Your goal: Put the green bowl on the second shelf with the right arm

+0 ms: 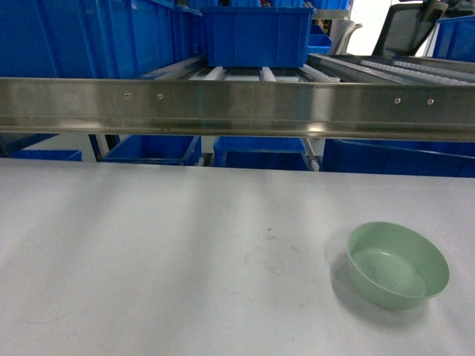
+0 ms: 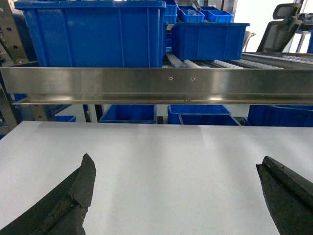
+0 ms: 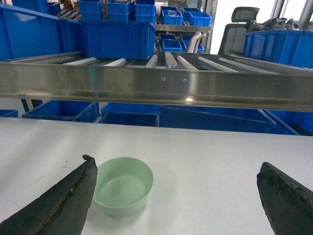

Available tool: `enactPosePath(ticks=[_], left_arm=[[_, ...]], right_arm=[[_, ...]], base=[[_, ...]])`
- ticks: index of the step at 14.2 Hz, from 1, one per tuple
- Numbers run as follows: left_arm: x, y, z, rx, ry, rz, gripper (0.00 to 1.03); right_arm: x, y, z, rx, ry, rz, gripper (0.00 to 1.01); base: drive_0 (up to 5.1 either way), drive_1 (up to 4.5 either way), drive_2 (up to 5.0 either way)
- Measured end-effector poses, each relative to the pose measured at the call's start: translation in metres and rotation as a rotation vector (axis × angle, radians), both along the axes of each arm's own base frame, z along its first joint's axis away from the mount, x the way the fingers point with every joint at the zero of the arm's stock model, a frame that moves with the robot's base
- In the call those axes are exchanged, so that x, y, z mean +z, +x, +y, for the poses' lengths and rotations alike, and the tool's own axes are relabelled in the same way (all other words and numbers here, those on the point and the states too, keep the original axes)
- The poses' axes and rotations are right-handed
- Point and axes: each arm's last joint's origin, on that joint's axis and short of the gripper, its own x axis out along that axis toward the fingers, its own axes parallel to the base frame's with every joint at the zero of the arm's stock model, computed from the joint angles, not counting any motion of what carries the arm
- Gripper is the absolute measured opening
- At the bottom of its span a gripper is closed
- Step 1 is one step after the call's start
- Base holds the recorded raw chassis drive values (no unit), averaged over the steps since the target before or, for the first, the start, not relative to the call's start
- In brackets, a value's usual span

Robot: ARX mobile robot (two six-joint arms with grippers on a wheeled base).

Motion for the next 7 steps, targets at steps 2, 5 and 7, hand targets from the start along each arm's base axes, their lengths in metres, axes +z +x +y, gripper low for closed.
enactPosePath(ticks=[2,5,7], left_arm=[[0.0000,0.0000,0.0000,0.000,0.000,0.000,0.98],[0.0000,0.0000,0.0000,0.000,0.000,0.000,0.98],[0.0000,0.0000,0.0000,0.000,0.000,0.000,0.98]], right_arm=[[0.0000,0.0000,0.0000,0.000,0.000,0.000,0.98],[0.0000,0.0000,0.0000,0.000,0.000,0.000,0.98],[0.0000,0.0000,0.0000,0.000,0.000,0.000,0.98]], base=[[0.0,0.00,0.0],[0.0,0.00,0.0],[0.0,0.00,0.0]])
